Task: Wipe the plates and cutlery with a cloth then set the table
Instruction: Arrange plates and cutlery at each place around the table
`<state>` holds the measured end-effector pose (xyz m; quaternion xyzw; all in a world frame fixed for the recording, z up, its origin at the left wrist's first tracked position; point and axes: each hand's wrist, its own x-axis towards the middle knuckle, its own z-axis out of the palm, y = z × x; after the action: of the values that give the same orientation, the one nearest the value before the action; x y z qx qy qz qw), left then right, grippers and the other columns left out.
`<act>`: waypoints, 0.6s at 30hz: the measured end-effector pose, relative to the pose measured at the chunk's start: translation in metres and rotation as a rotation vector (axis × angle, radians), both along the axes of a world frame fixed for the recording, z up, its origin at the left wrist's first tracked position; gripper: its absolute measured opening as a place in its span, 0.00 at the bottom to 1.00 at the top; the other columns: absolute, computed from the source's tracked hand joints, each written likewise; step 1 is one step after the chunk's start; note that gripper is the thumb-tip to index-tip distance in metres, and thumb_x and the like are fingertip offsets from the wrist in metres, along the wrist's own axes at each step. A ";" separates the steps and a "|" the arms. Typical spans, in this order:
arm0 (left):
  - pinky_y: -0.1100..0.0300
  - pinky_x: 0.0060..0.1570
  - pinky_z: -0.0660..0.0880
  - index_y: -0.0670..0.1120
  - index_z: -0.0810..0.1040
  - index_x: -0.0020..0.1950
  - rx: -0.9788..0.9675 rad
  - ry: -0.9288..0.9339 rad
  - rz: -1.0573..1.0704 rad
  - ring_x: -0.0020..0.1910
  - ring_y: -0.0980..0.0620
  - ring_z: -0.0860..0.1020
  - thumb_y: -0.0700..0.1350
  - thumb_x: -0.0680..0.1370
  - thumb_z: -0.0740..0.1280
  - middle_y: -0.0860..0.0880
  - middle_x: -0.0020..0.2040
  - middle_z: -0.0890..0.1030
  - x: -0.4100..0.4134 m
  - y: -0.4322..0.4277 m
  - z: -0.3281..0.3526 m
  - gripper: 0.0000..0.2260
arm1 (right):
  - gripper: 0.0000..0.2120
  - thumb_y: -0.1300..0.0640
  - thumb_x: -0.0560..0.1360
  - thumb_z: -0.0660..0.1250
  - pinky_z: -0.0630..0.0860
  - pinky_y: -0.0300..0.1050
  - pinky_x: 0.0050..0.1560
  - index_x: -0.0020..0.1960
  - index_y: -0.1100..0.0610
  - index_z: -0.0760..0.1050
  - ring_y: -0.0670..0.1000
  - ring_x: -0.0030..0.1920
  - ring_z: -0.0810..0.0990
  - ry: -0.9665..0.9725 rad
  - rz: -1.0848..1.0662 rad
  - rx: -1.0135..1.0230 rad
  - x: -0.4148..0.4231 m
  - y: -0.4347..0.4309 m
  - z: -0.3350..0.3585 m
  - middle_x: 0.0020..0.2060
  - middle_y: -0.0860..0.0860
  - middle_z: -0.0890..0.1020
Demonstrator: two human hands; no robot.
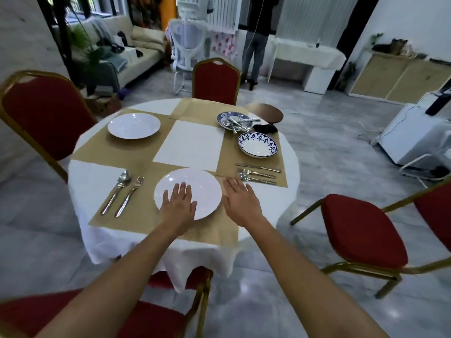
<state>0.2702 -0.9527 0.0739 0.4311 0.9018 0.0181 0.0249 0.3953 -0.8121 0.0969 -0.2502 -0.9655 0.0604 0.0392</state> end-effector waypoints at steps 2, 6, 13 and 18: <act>0.45 0.73 0.46 0.42 0.49 0.78 0.029 0.012 -0.018 0.77 0.45 0.48 0.50 0.83 0.47 0.43 0.78 0.51 0.022 0.021 0.006 0.25 | 0.26 0.51 0.83 0.48 0.48 0.52 0.76 0.79 0.57 0.50 0.52 0.78 0.46 -0.039 0.009 -0.001 0.019 0.021 0.005 0.79 0.51 0.52; 0.46 0.73 0.45 0.42 0.49 0.78 0.063 0.009 -0.010 0.77 0.46 0.48 0.51 0.83 0.46 0.44 0.78 0.51 0.044 0.066 0.011 0.25 | 0.26 0.52 0.83 0.49 0.47 0.51 0.75 0.79 0.57 0.50 0.50 0.78 0.46 -0.043 -0.013 0.000 0.038 0.066 0.007 0.79 0.50 0.52; 0.47 0.74 0.44 0.41 0.47 0.78 0.104 -0.025 0.052 0.77 0.46 0.47 0.51 0.83 0.45 0.44 0.78 0.50 0.044 0.145 0.001 0.25 | 0.25 0.52 0.83 0.48 0.49 0.52 0.76 0.79 0.56 0.51 0.50 0.78 0.45 -0.078 0.045 0.012 0.029 0.150 0.005 0.79 0.49 0.50; 0.46 0.74 0.47 0.41 0.47 0.78 0.099 -0.023 0.125 0.77 0.45 0.48 0.50 0.83 0.45 0.44 0.78 0.51 0.015 0.215 -0.015 0.25 | 0.25 0.53 0.83 0.48 0.49 0.53 0.76 0.79 0.57 0.50 0.51 0.78 0.45 -0.106 0.135 0.017 -0.014 0.228 -0.002 0.79 0.50 0.50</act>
<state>0.2851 -0.7374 0.0587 0.3743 0.9246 0.0691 0.0125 0.3814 -0.5842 0.0945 -0.1873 -0.9813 0.0415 -0.0139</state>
